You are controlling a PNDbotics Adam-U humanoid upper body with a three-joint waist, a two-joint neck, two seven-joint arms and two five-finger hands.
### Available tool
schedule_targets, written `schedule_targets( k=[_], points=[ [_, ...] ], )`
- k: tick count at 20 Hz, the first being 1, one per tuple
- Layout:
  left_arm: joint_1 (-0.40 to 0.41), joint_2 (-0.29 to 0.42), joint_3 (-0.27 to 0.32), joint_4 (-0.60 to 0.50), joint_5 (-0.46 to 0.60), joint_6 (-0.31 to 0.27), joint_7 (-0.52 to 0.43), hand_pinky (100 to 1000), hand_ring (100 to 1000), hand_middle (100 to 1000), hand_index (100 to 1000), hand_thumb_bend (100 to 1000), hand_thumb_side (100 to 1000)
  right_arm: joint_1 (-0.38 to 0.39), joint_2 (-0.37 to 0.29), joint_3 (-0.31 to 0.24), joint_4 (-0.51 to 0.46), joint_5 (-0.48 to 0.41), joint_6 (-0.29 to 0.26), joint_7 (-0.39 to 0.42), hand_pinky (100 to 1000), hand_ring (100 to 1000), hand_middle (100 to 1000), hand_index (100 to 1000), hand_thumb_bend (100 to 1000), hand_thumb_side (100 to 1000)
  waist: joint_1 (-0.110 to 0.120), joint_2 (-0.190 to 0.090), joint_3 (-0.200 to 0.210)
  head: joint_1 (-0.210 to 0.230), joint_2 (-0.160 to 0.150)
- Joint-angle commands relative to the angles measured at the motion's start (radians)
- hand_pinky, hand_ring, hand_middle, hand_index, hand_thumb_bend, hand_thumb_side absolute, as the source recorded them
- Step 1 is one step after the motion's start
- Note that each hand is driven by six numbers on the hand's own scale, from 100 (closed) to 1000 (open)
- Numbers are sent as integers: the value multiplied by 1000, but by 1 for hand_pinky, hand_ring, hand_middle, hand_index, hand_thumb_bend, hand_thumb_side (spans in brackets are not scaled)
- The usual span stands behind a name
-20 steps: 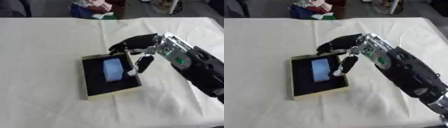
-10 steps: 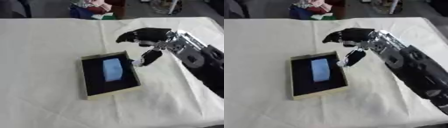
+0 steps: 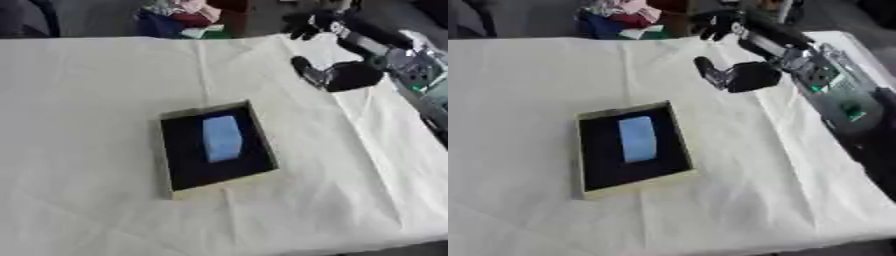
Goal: Pick up objects on the table and place them in the box.
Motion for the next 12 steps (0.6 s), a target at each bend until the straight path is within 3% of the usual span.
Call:
schedule_targets(
  k=[1,7,12],
  points=[
    [-3,11,13,-14,-2,0,9,742,550,552,679,412,684,27,12,-57,-83,-46,7,-104,728,773,760,950,100,540,2,-11,-10,24,4],
    [1,6,15,-13,-3,1,11,744,556,558,680,413,685,64,54,-75,-94,-53,-31,-196,723,777,753,908,100,499,8,-5,-29,47,7],
    [5,2,18,-12,-3,1,11,745,558,564,687,413,685,78,160,-79,-94,-47,-97,-232,727,783,756,896,100,464,13,3,-46,71,3]
  ],
)
